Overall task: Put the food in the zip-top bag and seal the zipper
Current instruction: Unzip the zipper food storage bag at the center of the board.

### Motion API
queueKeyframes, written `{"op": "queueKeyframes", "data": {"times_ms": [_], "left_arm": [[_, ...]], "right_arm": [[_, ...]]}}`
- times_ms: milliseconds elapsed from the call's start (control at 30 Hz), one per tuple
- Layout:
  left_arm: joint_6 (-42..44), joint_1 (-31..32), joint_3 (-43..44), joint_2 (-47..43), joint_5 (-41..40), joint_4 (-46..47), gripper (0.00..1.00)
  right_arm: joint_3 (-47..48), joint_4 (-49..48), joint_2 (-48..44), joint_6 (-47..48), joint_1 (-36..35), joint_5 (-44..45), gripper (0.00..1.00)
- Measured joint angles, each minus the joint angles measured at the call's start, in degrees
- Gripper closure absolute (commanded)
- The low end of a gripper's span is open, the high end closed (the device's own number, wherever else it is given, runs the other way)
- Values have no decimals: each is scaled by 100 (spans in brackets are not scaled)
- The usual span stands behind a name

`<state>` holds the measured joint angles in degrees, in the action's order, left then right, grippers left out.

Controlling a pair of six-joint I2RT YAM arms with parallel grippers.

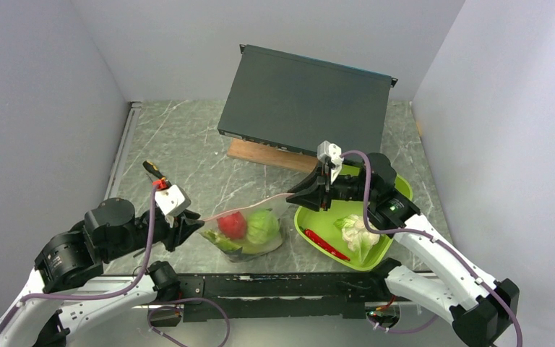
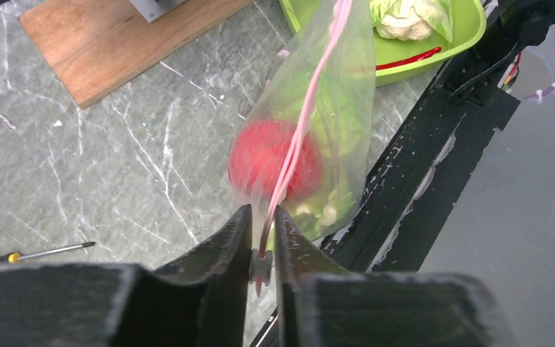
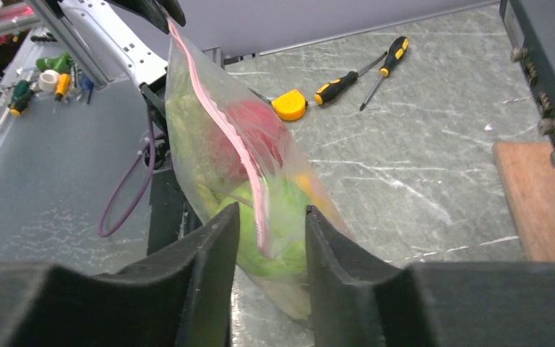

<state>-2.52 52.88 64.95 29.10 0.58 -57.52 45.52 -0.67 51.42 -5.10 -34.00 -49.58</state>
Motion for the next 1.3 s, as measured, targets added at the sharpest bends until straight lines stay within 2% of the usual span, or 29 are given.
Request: {"op": "queueKeyframes", "data": {"times_ms": [33,133,267,400,567,667,767,833,900,967,1067,1133,1200,1300], "left_arm": [[33,0,0,7,2,13,88],[50,0,2,42,35,28,96],[105,0,11,214,146,66,97],[144,-4,11,326,251,105,97],[144,-4,37,326,302,114,97],[144,-4,94,326,337,111,97],[188,-4,162,326,404,107,97],[249,-4,195,326,431,107,96],[293,-4,210,332,442,103,95],[319,-4,223,341,450,98,86],[319,-4,225,334,415,120,52],[243,-4,225,282,372,188,36],[179,-7,173,127,295,330,28],[120,-9,-2,-249,236,481,28]], "right_arm": [[94,98,37,46,-42,37,46],[452,461,162,267,-293,284,37],[1040,1014,348,671,-776,743,26],[1853,1635,717,1156,-1390,1303,24],[2881,2184,1550,1615,-1993,1537,24],[3329,2472,2140,1862,-2321,1609,30],[3641,2680,2664,2046,-2535,1598,43],[3740,2765,2924,2135,-2625,1569,58],[3744,2785,3058,2177,-2651,1534,76],[3744,2787,3104,2159,-2649,1482,100],[3738,2726,3082,2122,-2653,1453,100],[3641,2649,3018,2085,-2645,1464,100],[3460,2531,2889,2044,-2616,1458,100],[3163,2393,2601,1939,-2487,1311,100]]}}
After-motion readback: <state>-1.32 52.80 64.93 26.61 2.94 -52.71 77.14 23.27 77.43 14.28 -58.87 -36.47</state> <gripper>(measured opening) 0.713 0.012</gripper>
